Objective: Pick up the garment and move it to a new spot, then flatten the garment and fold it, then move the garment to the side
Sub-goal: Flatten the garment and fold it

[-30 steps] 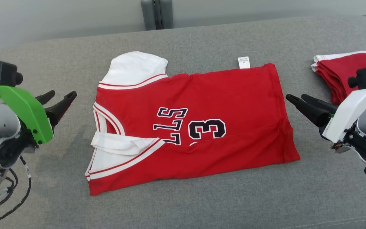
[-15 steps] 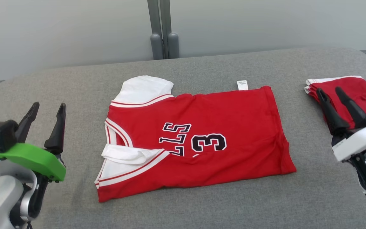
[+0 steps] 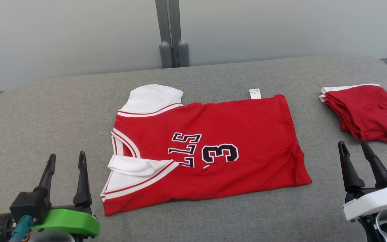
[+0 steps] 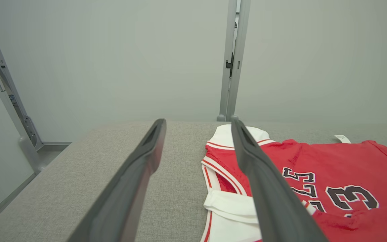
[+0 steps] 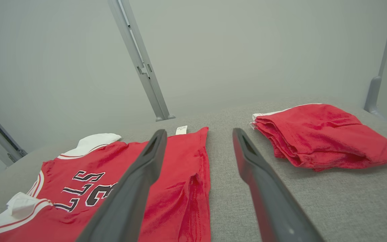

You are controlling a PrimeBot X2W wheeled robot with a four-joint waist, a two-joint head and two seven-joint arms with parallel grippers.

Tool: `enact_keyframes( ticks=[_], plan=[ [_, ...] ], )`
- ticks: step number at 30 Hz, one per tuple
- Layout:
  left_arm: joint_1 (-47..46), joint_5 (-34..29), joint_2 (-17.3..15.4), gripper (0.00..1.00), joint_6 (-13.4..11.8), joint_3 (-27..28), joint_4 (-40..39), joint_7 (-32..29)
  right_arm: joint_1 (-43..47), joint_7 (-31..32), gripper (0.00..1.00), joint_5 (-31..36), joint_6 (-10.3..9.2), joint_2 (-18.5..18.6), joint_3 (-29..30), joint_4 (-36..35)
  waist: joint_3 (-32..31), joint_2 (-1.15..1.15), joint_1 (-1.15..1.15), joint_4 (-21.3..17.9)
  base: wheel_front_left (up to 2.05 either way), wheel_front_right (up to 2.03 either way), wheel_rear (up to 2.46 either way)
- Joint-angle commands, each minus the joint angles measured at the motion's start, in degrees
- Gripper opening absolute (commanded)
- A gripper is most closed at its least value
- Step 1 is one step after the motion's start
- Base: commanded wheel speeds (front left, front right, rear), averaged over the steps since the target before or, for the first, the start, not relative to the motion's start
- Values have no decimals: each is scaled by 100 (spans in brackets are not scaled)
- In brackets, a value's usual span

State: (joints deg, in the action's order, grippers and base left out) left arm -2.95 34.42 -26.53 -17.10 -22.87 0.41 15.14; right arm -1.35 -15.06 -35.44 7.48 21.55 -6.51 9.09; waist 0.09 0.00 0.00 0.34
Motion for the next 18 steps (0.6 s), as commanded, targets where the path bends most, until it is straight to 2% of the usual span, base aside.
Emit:
enact_keyframes(
  ticks=[1, 5, 9, 14, 18],
  plan=[
    [179, -144, 125, 100, 87, 123, 67, -3, 102, -11, 100, 79, 2, -57, -8, 75, -7, 0, 0, -14, 0, 0, 0],
    [442, -494, 543, 100, 323, 518, 91, -3, 108, -11, 100, 201, 2, -199, 24, 156, -2, 0, 0, -10, 0, 0, 0],
    [499, -736, 774, 100, 618, 764, 194, -2, 20, -11, 100, 234, 2, -205, -53, 258, 14, 0, 0, 6, 0, 0, 0],
    [539, -807, 902, 100, 929, 847, 552, -3, -140, 57, 100, 318, 2, -159, -217, 610, 79, 0, 0, 42, 0, 0, 0],
    [312, -674, 937, 100, 1086, 726, 1037, -303, -449, 256, 100, 268, 2, -187, -422, 1016, 232, 0, 0, 88, 0, 0, 0]
  ],
)
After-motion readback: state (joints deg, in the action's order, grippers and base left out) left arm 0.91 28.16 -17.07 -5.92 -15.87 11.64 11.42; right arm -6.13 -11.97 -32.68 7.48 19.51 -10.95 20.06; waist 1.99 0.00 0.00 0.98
